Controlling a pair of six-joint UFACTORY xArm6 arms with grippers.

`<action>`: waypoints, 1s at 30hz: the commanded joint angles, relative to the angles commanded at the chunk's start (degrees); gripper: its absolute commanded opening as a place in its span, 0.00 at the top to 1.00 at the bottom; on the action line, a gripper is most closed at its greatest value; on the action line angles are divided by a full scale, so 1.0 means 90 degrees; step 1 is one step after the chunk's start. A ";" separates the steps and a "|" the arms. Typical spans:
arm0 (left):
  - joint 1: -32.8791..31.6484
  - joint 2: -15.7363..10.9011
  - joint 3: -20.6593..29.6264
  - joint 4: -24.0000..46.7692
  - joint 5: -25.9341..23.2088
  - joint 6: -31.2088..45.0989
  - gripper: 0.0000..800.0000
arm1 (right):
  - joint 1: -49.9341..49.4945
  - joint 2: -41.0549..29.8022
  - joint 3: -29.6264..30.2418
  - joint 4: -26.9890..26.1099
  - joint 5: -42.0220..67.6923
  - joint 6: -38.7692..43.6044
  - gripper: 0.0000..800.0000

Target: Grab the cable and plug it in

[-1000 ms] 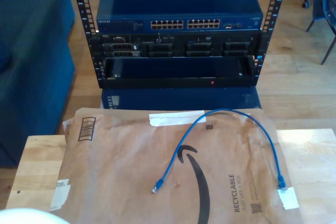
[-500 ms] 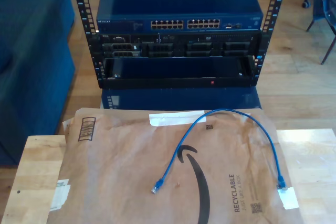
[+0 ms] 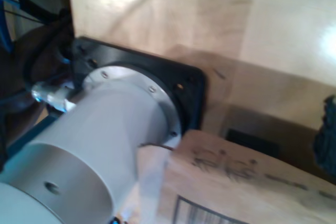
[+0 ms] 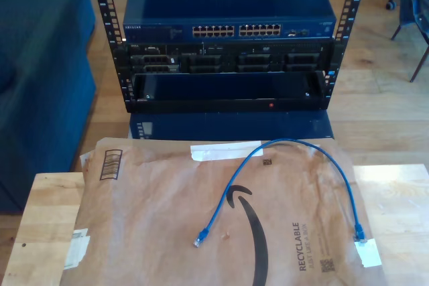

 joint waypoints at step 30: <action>-0.2559 0.0225 0.0068 -0.0772 -0.1114 -0.2823 0.00 | 0.7199 0.1758 -0.0244 -0.0010 -0.2002 0.2940 0.01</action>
